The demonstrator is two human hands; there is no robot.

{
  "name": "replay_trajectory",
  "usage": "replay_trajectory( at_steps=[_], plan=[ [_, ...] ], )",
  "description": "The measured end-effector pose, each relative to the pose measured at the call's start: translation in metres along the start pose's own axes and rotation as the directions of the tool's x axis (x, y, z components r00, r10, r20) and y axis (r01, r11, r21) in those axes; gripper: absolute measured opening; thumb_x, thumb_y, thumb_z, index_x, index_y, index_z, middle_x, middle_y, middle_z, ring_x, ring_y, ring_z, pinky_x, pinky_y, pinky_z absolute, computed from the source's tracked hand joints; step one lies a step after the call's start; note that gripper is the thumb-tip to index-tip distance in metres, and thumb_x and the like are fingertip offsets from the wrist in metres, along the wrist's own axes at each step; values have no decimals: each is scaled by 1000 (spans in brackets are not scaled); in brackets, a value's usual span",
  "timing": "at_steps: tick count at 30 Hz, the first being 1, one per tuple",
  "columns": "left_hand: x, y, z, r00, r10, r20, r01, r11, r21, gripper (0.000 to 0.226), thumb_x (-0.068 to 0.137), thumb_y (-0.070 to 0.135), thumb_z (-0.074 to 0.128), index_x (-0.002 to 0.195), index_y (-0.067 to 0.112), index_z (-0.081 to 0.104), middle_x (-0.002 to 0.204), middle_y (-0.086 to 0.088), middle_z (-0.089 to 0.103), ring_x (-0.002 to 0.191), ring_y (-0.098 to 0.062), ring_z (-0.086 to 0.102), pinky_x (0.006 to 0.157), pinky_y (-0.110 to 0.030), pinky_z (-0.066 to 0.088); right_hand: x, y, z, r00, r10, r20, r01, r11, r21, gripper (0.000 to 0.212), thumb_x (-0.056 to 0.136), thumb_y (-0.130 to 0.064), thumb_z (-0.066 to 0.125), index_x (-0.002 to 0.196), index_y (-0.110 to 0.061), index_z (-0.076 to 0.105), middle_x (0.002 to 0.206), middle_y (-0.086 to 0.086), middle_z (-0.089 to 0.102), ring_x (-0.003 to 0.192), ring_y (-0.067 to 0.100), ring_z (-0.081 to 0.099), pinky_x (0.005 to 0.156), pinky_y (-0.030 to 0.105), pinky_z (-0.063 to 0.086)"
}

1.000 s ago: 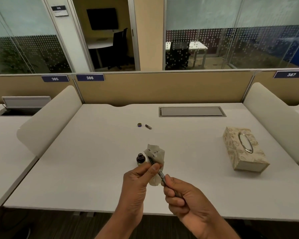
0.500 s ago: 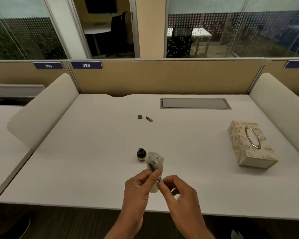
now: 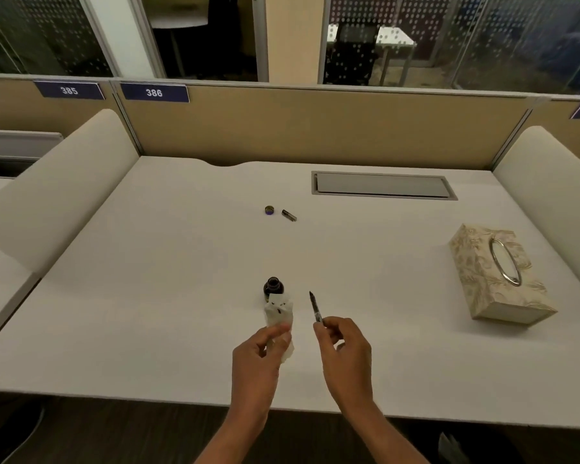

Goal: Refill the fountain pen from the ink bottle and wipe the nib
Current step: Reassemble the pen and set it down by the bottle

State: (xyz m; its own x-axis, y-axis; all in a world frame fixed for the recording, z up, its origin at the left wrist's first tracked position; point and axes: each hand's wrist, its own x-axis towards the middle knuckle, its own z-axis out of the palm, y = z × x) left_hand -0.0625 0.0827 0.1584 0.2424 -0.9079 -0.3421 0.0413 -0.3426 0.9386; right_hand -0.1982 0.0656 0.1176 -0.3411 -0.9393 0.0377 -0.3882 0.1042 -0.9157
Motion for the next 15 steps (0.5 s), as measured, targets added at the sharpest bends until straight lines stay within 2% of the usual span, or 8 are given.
replay_trajectory(
  at_steps=[2, 5, 8, 15],
  plan=[
    [7, -7, -1, 1000, -11, -5, 11, 1000, -6, 20, 93, 23, 71, 111, 30, 78, 120, 9, 75, 117, -9, 65, 102, -32, 52, 11, 11, 12, 1000, -5, -21, 3, 998, -70, 2, 93, -27, 68, 92, -28, 66, 84, -15, 66, 78, 6, 63, 65, 20, 53],
    [15, -16, -4, 1000, -20, 4, 21, 999, -29, 18, 92, 24, 71, 108, 31, 79, 117, 8, 76, 114, -9, 67, 93, -25, 53, 27, 28, 29, 999, -6, -53, -4, 984, -179, 3, 94, -29, 66, 91, -27, 65, 83, -14, 64, 76, 7, 62, 65, 28, 56],
    [22, -26, -5, 999, -32, 14, 33, 998, -47, 17, 93, 24, 71, 105, 31, 79, 117, 8, 77, 114, -8, 68, 91, -23, 53, 44, 44, 46, 997, -21, -79, -2, 959, -283, 6, 93, -28, 65, 90, -23, 65, 82, -10, 63, 76, 11, 60, 65, 36, 56],
    [33, -38, -4, 998, -44, 34, 46, 997, -63, 17, 94, 23, 69, 102, 33, 79, 116, 13, 75, 115, -5, 65, 89, -17, 50, 69, 64, 71, 995, -23, -101, -26, 887, -460, 14, 91, -25, 63, 80, -17, 61, 78, -2, 61, 78, 21, 56, 60, 36, 49]
  ],
)
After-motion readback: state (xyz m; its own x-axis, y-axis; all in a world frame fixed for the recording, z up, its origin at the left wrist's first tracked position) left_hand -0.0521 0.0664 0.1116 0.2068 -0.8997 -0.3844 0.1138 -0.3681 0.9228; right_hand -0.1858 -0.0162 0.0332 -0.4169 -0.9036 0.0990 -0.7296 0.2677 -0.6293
